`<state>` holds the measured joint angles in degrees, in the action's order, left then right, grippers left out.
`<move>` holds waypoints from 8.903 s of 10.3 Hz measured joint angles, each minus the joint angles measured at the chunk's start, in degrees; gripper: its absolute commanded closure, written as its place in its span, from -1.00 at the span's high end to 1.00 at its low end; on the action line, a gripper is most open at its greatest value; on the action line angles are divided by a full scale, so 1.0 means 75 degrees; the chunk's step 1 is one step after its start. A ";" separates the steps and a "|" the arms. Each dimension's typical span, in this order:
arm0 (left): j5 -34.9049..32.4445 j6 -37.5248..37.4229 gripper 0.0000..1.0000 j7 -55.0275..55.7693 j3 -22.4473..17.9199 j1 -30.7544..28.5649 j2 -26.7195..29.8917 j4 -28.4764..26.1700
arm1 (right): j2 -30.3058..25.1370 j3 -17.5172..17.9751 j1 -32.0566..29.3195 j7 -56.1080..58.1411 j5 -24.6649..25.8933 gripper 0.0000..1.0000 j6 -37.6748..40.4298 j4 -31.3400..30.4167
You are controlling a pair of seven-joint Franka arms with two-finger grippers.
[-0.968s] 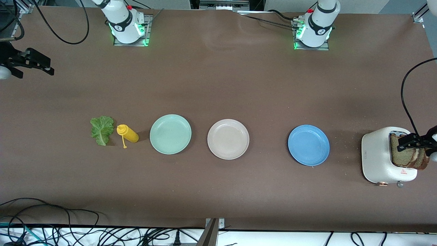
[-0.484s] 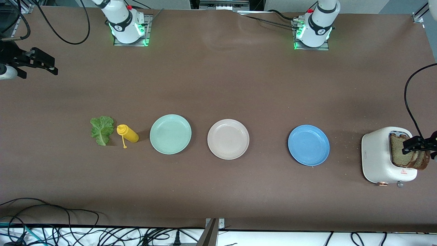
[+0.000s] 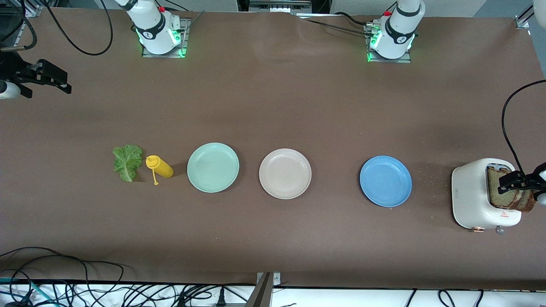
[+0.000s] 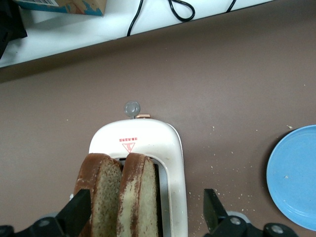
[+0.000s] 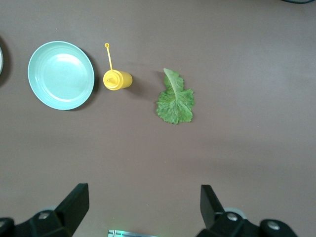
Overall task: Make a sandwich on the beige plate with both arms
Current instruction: 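Reach the left gripper down to the toaster and grasp a bread slice, then lift the bread slice with the left gripper and lower it onto the beige plate, then release the bread with the left gripper while the right gripper reaches the lettuce, then grasp the green lettuce leaf with the right gripper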
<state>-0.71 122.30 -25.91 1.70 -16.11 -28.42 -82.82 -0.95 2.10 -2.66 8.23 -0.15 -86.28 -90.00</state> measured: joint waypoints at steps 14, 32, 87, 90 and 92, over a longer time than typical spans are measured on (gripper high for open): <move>0.0000 0.0086 -0.86 -0.0013 -0.0031 -0.0047 -0.0269 -0.0028 | 0.0035 -0.0358 -0.0021 -0.0002 0.0007 1.00 0.0185 -0.0014; 0.0449 -0.2651 -1.00 0.8223 0.2142 0.1994 -0.0172 0.1553 | 0.0843 -0.0380 0.0204 0.0063 -0.0003 1.00 -0.0574 -0.0032; -0.0927 -0.1993 1.00 0.3930 0.1985 0.0332 0.1542 -0.0871 | 0.3277 -0.0673 0.0282 0.1522 0.0441 -1.00 -0.6332 -0.2471; -0.0927 -0.1999 1.00 0.3927 0.1986 0.0333 0.1535 -0.0871 | 0.2948 -0.0451 0.0289 0.1581 0.0431 -1.00 -0.3776 -0.1182; -0.0927 -0.2001 1.00 0.3926 0.1986 0.0334 0.1534 -0.0871 | 0.2839 -0.0252 0.0308 0.1330 0.0386 -1.00 -0.2248 -0.0299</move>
<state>-7.66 107.29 3.53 16.60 -13.61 -16.91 -89.35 20.34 0.21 -0.35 18.20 2.75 -103.14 -92.25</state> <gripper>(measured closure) 0.000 0.974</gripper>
